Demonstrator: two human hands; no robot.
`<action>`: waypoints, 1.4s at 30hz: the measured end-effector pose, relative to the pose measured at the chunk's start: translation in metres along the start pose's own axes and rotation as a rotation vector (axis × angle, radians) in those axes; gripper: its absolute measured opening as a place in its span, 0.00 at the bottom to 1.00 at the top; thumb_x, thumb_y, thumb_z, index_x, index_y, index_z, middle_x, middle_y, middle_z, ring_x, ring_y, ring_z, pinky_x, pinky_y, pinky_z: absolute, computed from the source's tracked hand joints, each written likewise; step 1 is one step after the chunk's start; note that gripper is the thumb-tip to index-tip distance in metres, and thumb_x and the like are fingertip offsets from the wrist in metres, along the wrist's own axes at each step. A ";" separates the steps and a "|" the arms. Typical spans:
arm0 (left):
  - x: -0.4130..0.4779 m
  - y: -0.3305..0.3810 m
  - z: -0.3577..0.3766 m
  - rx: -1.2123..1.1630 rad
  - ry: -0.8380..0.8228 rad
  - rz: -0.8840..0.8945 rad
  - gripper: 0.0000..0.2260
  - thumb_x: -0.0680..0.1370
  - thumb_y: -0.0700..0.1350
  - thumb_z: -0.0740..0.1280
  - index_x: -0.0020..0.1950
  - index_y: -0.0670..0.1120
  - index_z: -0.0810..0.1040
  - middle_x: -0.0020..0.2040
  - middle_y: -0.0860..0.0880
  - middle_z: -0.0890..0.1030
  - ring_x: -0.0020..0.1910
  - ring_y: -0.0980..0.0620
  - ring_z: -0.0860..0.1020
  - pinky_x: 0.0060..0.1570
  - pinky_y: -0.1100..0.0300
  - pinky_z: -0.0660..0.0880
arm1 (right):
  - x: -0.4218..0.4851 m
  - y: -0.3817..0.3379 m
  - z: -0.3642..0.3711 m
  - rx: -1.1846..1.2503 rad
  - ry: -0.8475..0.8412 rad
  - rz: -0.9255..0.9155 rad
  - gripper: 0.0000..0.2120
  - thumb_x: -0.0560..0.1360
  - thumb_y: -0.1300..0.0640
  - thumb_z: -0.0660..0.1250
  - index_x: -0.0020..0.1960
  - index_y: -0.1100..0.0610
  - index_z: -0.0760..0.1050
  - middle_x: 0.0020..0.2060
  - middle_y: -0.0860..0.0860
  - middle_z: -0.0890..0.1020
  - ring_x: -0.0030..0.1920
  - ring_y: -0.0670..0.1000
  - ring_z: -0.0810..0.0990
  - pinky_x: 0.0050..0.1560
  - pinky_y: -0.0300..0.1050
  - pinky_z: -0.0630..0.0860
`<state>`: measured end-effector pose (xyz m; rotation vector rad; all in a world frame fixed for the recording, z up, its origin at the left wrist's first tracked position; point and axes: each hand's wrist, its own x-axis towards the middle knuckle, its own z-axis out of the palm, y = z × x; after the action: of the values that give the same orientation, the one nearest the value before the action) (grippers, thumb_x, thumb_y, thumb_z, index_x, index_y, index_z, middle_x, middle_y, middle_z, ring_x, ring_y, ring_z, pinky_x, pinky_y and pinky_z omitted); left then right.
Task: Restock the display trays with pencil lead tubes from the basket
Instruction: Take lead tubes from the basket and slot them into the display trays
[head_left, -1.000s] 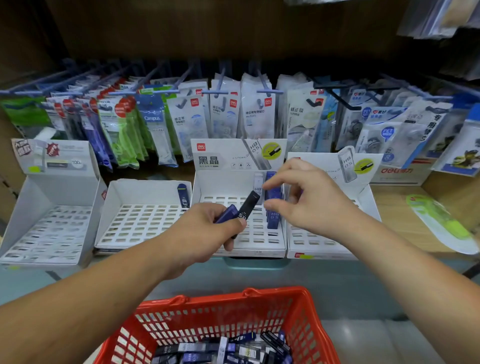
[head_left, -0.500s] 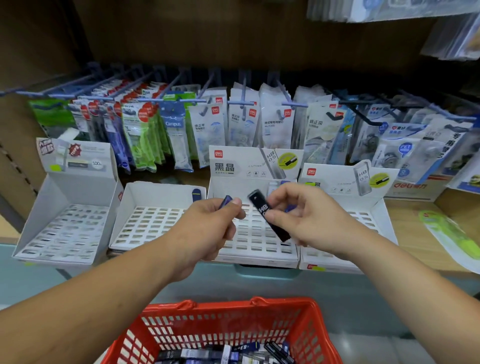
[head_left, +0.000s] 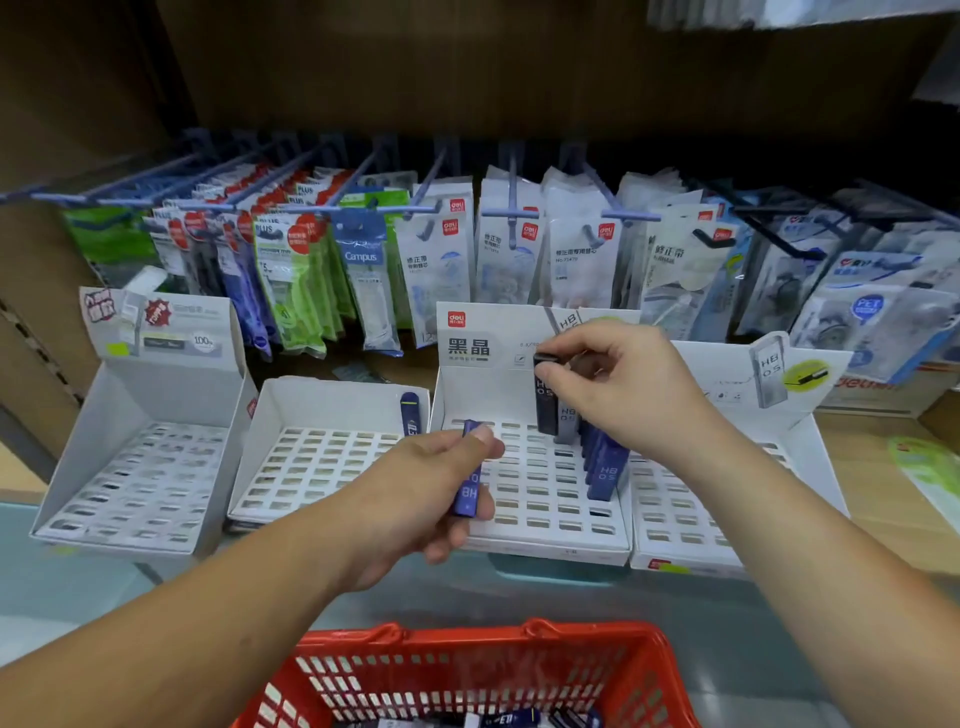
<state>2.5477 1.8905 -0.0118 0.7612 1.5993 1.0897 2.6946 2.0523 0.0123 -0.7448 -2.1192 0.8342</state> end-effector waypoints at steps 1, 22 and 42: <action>0.002 -0.001 0.002 -0.007 0.004 0.013 0.13 0.85 0.54 0.63 0.61 0.48 0.80 0.38 0.44 0.82 0.26 0.50 0.72 0.24 0.60 0.66 | 0.002 0.003 0.001 0.014 0.007 0.012 0.08 0.73 0.59 0.77 0.48 0.47 0.86 0.41 0.46 0.86 0.40 0.50 0.85 0.49 0.48 0.83; 0.006 -0.010 0.006 0.107 0.073 0.068 0.03 0.82 0.36 0.67 0.55 0.41 0.76 0.44 0.43 0.88 0.38 0.49 0.84 0.32 0.60 0.74 | 0.010 0.019 0.010 -0.145 -0.028 0.081 0.10 0.70 0.54 0.80 0.40 0.42 0.80 0.38 0.36 0.84 0.43 0.41 0.84 0.53 0.54 0.81; 0.004 -0.005 0.005 0.085 0.112 0.102 0.07 0.80 0.34 0.70 0.55 0.44 0.82 0.40 0.46 0.86 0.39 0.50 0.85 0.36 0.59 0.77 | 0.002 -0.009 0.010 -0.876 -0.090 -0.042 0.10 0.80 0.44 0.67 0.52 0.47 0.84 0.53 0.48 0.71 0.51 0.56 0.78 0.46 0.51 0.76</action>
<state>2.5519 1.8935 -0.0187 0.8588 1.7260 1.1602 2.6837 2.0451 0.0150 -1.0906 -2.5583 -0.1430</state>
